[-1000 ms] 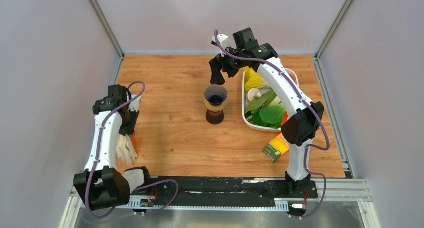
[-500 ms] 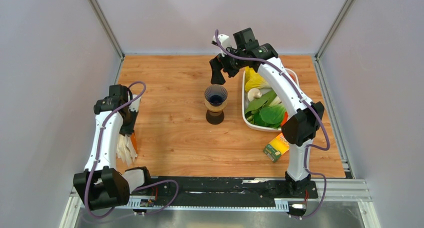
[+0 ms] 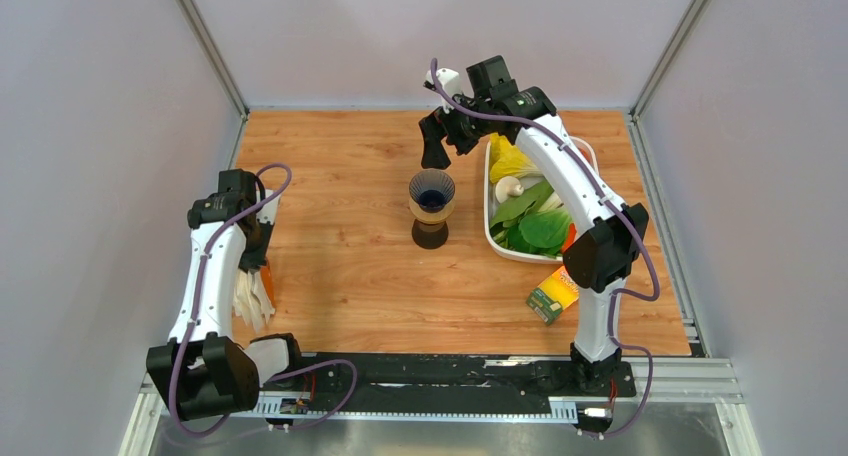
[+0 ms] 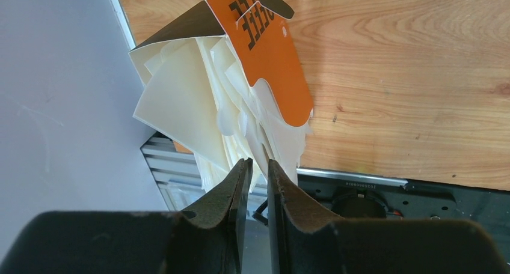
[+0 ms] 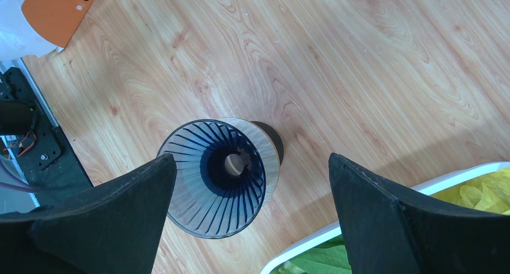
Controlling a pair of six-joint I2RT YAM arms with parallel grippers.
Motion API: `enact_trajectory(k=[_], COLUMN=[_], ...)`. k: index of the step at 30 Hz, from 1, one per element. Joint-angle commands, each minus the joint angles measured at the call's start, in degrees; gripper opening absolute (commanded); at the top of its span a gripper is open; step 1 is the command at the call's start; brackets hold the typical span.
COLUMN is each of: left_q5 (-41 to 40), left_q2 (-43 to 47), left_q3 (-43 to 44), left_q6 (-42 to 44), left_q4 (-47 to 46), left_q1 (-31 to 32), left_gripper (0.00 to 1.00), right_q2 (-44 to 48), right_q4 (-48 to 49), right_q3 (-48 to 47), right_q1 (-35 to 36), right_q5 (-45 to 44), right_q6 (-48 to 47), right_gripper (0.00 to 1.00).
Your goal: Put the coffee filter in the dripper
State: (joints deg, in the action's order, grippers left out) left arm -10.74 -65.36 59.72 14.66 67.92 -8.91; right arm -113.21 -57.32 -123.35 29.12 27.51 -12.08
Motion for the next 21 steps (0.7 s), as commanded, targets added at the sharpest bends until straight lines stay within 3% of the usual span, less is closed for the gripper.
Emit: enact_trajectory(k=[1, 12, 18, 21], left_q5=[-1.45, -1.47, -1.66, -1.36], left_q2=[1.29, 0.99, 0.77, 0.89], left_q3=[0.64, -0.34, -0.5, -0.62], left_q6=[-0.42, -0.16, -0.26, -0.34], left_q4=[-0.14, -0.35, -0.29, -0.16], left_q1=[0.38, 0.46, 0.45, 0.47], left_gripper=[0.25, 0.31, 0.26, 0.19], right_q2=[0.45, 0.14, -0.42, -0.52], right_q4=[-0.09, -0.12, -0.13, -0.19], right_q3=[-1.2, -1.76, -2.57, -2.55], right_q1=[0.33, 0.34, 0.33, 0.32], right_q5=[-0.17, -0.35, -0.46, -0.65], right_q6=[1.25, 1.22, 1.18, 0.96], right_gripper=[1.0, 1.0, 1.0, 1.0])
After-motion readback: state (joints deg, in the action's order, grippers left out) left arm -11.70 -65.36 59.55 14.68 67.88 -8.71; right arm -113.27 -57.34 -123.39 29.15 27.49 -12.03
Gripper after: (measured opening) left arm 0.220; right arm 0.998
